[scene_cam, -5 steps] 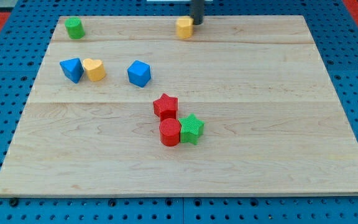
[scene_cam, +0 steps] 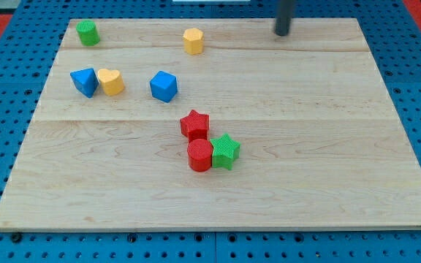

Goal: Push the blue triangle to the center

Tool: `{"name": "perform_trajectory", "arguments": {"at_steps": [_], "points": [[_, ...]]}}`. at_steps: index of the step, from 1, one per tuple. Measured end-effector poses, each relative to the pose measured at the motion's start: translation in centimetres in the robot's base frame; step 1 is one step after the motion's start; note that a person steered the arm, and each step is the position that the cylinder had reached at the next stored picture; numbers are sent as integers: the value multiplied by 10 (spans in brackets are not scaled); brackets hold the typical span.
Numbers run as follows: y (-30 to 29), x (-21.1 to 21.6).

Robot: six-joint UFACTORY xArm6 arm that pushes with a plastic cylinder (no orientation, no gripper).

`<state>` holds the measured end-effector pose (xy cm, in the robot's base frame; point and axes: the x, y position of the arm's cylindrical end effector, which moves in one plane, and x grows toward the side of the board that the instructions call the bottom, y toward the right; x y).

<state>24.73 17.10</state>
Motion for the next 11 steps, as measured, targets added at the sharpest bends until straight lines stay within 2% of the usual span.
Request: {"name": "perform_trajectory", "arguments": {"at_steps": [1, 2, 4, 5, 7, 8, 10, 11], "points": [[4, 67], [-62, 131], [-285, 207], [-415, 190], [-389, 99], [-414, 94], [-282, 52], [-212, 52]]}}
